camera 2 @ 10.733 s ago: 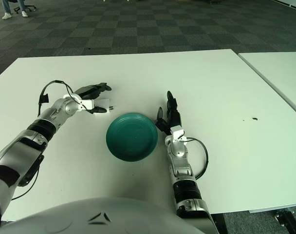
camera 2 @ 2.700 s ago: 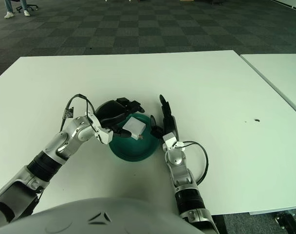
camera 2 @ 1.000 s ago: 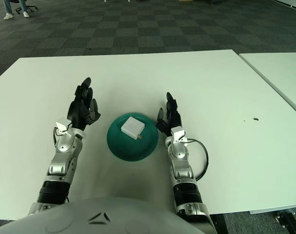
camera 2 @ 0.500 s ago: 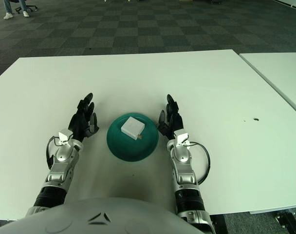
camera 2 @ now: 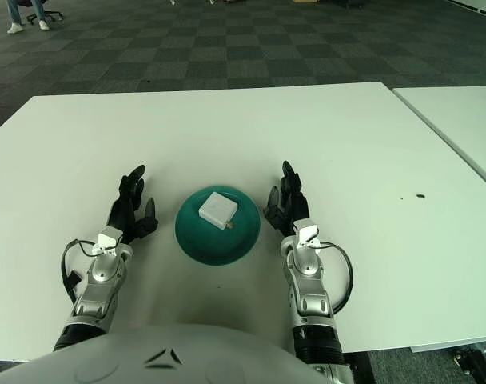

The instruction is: Put the charger into the plate.

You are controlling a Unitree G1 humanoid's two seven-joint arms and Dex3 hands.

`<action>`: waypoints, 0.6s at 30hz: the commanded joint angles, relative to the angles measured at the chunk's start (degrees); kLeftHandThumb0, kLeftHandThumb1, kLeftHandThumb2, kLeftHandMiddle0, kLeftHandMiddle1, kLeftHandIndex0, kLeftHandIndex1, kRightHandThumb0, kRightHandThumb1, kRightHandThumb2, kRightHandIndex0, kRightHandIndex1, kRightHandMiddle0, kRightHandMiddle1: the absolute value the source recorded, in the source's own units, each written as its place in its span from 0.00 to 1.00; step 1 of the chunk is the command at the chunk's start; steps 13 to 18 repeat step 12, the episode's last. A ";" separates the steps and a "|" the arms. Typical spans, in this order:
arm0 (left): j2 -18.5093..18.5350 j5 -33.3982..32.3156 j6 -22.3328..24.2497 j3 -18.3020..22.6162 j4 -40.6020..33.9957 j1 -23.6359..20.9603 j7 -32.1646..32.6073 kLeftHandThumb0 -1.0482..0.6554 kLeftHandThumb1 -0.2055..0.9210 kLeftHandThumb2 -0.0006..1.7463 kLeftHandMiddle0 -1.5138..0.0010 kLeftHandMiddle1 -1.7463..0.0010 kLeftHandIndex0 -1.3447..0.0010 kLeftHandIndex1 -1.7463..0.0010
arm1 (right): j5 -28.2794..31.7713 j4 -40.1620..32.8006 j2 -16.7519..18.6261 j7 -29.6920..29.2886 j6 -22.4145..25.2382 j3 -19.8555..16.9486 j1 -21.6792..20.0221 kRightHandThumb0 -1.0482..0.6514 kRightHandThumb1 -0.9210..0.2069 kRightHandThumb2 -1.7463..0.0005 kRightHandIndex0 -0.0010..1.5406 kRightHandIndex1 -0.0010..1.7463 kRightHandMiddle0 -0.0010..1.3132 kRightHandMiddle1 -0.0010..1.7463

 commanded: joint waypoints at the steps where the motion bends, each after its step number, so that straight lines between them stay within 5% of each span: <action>1: 0.24 1.26 2.59 -0.58 -0.82 2.23 0.73 0.06 1.00 0.61 0.80 0.99 0.98 0.57 | 0.62 1.81 -0.02 0.03 4.32 -0.51 3.24 0.04 0.00 0.49 0.00 0.00 0.00 0.06; 18: -1.01 0.89 5.18 -2.98 -4.98 6.66 0.15 0.06 1.00 0.62 0.81 1.00 1.00 0.58 | -1.32 -0.11 -0.47 -0.61 2.06 0.15 5.52 0.06 0.00 0.48 0.00 0.00 0.00 0.07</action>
